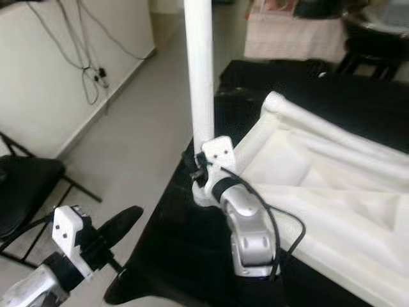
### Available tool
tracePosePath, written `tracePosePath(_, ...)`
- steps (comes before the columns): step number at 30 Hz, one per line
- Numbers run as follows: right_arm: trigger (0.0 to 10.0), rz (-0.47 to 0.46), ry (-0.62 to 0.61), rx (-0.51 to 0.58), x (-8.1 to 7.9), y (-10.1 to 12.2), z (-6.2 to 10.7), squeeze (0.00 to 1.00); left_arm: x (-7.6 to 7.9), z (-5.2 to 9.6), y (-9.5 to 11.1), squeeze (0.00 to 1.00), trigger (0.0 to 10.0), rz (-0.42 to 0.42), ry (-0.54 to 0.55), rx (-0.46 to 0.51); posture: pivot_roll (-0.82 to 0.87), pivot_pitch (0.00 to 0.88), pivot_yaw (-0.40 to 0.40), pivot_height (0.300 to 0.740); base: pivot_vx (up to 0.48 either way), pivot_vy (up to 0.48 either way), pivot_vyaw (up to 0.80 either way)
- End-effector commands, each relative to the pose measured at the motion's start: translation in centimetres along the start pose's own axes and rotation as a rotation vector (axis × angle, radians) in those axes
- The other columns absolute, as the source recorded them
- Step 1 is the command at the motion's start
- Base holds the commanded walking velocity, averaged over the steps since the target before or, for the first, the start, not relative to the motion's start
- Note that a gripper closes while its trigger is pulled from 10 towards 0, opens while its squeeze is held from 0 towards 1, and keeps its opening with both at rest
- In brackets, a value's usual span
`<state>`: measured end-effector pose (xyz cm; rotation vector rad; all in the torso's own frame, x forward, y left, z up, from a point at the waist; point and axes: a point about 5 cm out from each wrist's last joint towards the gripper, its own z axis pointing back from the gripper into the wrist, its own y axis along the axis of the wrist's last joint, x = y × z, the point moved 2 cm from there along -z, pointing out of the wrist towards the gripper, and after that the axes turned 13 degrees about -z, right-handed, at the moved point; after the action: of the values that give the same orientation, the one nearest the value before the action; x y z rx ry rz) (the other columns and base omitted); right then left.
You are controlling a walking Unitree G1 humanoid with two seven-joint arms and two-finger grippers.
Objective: Building children table
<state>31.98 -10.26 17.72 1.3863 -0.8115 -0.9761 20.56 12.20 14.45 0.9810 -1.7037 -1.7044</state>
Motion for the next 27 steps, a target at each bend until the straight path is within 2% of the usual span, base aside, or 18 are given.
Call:
tracePosePath(1,10.0,-0.026,0.024,-0.161,-0.2,-3.1,0.0,0.00,-0.1,0.2,-0.3,0.00,10.0,-0.006,-0.003,-0.015,-0.03,0.127,0.024,0.740,0.000,0.000,0.00)
tracePosePath(2,10.0,-0.052,0.134,-0.168,-1.2,-2.8,-0.2,1.00,-0.2,0.2,-0.3,0.00,10.0,-0.006,0.005,-0.011,-0.03,0.124,0.021,0.740,0.000,0.000,0.00)
tracePosePath(3,10.0,-0.052,0.134,-0.168,-1.2,-2.8,-0.2,1.00,-0.2,0.2,-0.3,0.00,10.0,-0.006,0.005,-0.011,-0.03,0.124,0.021,0.740,0.000,0.000,0.00)
tracePosePath(5,10.0,-0.089,0.366,-0.135,-2.7,-1.2,-0.8,1.00,-0.2,0.0,-0.2,0.00,10.0,-0.006,0.014,-0.006,-0.02,0.124,0.021,0.740,0.000,0.000,0.00)
tracePosePath(6,10.0,-0.089,0.366,-0.135,-2.7,-1.2,-0.8,1.00,-0.2,0.0,-0.2,0.00,10.0,-0.006,0.014,-0.006,-0.02,0.124,0.021,0.740,0.000,0.000,0.00)
tracePosePath(7,10.0,-0.072,0.450,-0.110,-3.0,-0.2,-1.0,1.00,-0.3,0.0,-0.2,0.00,10.0,-0.006,0.015,-0.004,-0.02,0.122,0.025,0.740,0.000,0.000,0.00)
tracePosePath(8,10.0,-0.036,0.558,-0.113,-3.0,0.4,-1.1,0.86,-0.2,-0.1,-0.2,0.00,10.0,-0.005,0.014,-0.004,-0.02,0.122,0.026,0.740,0.000,0.000,0.00)
tracePosePath(9,10.0,-0.036,0.558,-0.113,-3.0,0.4,-1.1,0.86,-0.2,-0.1,-0.2,0.00,10.0,-0.005,0.014,-0.004,-0.02,0.122,0.026,0.740,0.000,0.000,0.00)
tracePosePath(10,10.0,0.033,0.625,-0.112,-2.9,0.8,-1.2,0.36,-0.2,-0.1,-0.2,0.00,10.0,-0.005,0.013,-0.003,-0.02,0.121,0.027,0.740,0.000,0.000,0.00)
tracePosePath(11,10.0,0.077,0.682,-0.129,-2.7,1.0,-1.2,0.00,-0.2,-0.1,-0.2,0.00,10.0,-0.005,0.011,-0.003,-0.02,0.121,0.027,0.740,0.000,0.000,0.00)
tracePosePath(13,10.0,0.107,0.733,-0.143,-2.5,1.2,-1.2,0.00,-0.2,-0.1,-0.2,0.00,10.0,-0.004,0.010,-0.002,-0.01,0.122,0.026,0.740,0.000,0.000,0.00)
tracePosePath(15,10.0,0.107,0.733,-0.143,-2.5,1.2,-1.2,0.00,-0.2,-0.1,-0.2,0.00,10.0,-0.004,0.010,-0.002,-0.01,0.122,0.026,0.740,0.000,0.000,0.00)
tracePosePath(17,10.0,0.142,0.837,-0.185,-2.1,2.0,-1.8,0.00,0.0,-0.1,-0.1,0.00,10.0,0.000,0.006,0.000,0.00,0.128,0.014,0.740,0.000,0.000,0.00)
tracePosePath(18,10.0,0.142,0.837,-0.185,-2.1,2.0,-1.8,0.00,0.0,-0.1,-0.1,0.00,10.0,0.000,0.006,0.000,0.00,0.128,0.014,0.740,0.000,0.000,0.00)
tracePosePath(19,6.6,0.145,0.887,-0.193,-2.2,2.6,-1.9,0.00,0.1,-0.2,-0.1,0.00,10.0,0.001,0.005,0.001,0.00,0.130,0.009,0.740,0.000,0.000,0.00)
tracePosePath(20,6.6,0.145,0.887,-0.193,-2.2,2.6,-1.9,0.00,0.1,-0.2,-0.1,0.00,10.0,0.001,0.005,0.001,0.00,0.130,0.009,0.740,0.000,0.000,0.00)
tracePosePath(21,0.0,0.145,0.915,-0.198,-2.2,2.9,-2.0,0.00,0.2,-0.2,0.0,0.00,10.0,0.002,0.004,0.001,0.00,0.130,0.009,0.740,0.000,0.000,0.00)
tracePosePath(27,0.0,0.105,1.029,-0.206,-2.2,4.1,-1.8,0.00,0.5,-0.3,0.1,0.00,10.0,0.006,0.000,0.006,0.00,0.144,0.000,0.740,0.000,0.000,0.00)
